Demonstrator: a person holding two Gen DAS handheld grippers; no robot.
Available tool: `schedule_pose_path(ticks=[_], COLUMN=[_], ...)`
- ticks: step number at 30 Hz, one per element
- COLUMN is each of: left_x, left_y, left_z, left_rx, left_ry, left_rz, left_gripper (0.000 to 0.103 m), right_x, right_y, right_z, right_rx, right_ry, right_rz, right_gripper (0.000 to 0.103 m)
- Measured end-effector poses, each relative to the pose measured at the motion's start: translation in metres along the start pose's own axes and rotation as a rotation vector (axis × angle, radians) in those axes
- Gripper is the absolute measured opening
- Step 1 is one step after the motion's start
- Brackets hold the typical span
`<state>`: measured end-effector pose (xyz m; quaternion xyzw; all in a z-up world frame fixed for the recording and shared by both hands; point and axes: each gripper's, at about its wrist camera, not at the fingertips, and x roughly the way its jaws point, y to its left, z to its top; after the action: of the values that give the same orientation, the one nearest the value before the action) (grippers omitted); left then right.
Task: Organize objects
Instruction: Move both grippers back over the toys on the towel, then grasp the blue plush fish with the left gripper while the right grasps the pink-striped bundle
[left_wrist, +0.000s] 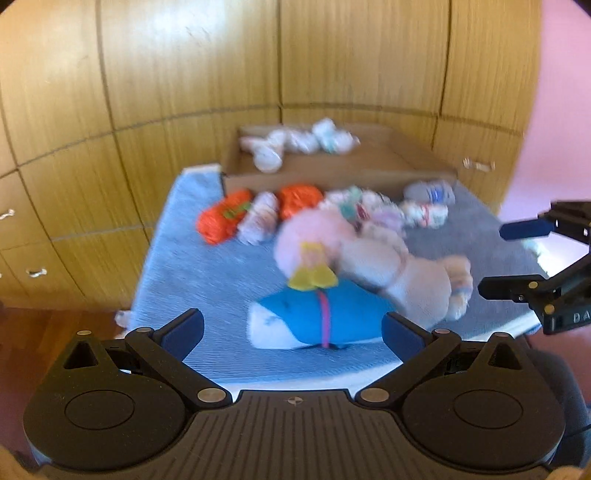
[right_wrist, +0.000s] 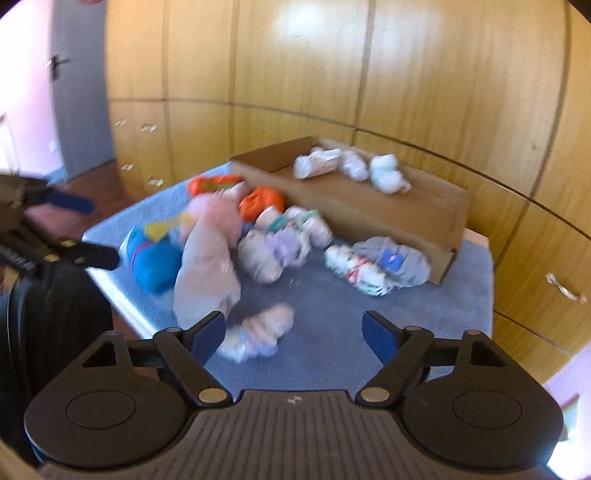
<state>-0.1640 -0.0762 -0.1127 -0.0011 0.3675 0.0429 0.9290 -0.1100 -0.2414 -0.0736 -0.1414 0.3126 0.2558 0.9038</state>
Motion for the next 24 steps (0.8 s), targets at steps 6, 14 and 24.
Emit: schedule_pose_path(ticks=[6,14,24], left_x=[0.024,0.033,0.033], left_y=[-0.008,-0.014,-0.008], left_z=[0.002,0.006,0.001], left_rx=[-0.022,-0.036,-0.054], left_ry=[0.046,0.06,0.031], left_rz=[-0.007,-0.009,-0.061], left_gripper=[0.103,0.103,0.094], right_x=[0.021,0.03,0.022], right_y=[0.009,0.023,0.018], right_z=[-0.006,-0.005,-0.009], right_rx=[-0.134,-0.228,-0.209], right_ry=[-0.004,0.022,0.01], right_rz=[0.085,0.132,0.101], right_gripper=[0.076,0.057,0.053])
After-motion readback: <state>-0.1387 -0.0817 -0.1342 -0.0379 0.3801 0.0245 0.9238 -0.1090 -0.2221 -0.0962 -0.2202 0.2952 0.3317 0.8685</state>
